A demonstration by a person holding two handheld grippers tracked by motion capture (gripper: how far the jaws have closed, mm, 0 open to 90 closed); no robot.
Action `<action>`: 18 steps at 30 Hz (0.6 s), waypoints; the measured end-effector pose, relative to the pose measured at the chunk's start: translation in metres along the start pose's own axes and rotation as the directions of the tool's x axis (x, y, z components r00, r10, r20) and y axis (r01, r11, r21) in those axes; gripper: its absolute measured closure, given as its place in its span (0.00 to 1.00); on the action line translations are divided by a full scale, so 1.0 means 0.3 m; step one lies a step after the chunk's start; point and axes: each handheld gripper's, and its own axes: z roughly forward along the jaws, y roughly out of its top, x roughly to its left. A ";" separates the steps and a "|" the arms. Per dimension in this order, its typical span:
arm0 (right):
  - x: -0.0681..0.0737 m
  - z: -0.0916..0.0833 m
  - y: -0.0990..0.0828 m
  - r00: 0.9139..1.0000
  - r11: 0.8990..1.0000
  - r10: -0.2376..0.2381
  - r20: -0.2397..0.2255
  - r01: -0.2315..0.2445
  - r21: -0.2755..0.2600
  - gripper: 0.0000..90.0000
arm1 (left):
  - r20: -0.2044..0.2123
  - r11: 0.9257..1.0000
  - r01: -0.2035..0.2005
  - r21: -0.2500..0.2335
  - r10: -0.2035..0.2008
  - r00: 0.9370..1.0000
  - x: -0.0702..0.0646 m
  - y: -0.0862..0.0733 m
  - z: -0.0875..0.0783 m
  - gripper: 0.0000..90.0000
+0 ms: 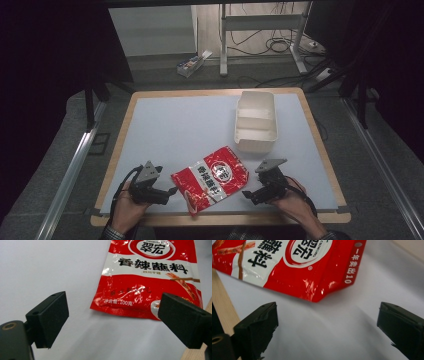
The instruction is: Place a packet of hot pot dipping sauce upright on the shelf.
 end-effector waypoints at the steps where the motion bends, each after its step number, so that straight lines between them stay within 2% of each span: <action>1: 0.001 0.009 0.007 1.000 1.000 0.002 0.004 -0.002 0.007 0.07 | 0.000 1.000 0.004 -0.003 -0.004 1.000 -0.001 -0.002 -0.001 0.11; 3: 0.004 0.017 0.013 1.000 1.000 0.001 0.003 -0.001 0.010 0.08 | 0.000 1.000 0.004 -0.004 -0.004 1.000 0.000 -0.003 -0.003 0.11; 5: 0.007 0.038 0.031 1.000 1.000 -0.023 0.003 0.023 0.014 0.10 | 0.001 1.000 0.001 -0.001 -0.001 1.000 -0.001 -0.006 -0.004 0.11; 10: 0.001 0.065 0.054 1.000 1.000 -0.009 -0.007 0.009 0.024 0.14 | 0.003 1.000 -0.009 0.010 0.009 1.000 -0.003 -0.007 -0.001 0.11; 11: 0.002 0.077 0.065 0.999 1.000 0.003 -0.039 -0.002 0.022 0.14 | 0.004 1.000 -0.015 0.015 0.015 1.000 -0.004 -0.007 0.002 0.11; 13: 0.005 0.082 0.072 0.999 1.000 0.002 -0.051 -0.001 0.019 0.16 | 0.005 1.000 -0.018 0.018 0.018 1.000 -0.005 -0.007 0.003 0.11; 14: 0.013 0.090 0.085 0.997 1.000 -0.006 -0.071 0.007 0.011 0.20 | 0.007 0.999 -0.027 0.023 0.027 1.000 -0.008 -0.007 0.004 0.11; 18: 0.022 0.101 0.103 0.998 1.000 -0.007 -0.070 0.007 0.005 0.25 | 0.005 0.999 -0.034 0.025 0.034 0.999 -0.011 -0.006 0.005 0.11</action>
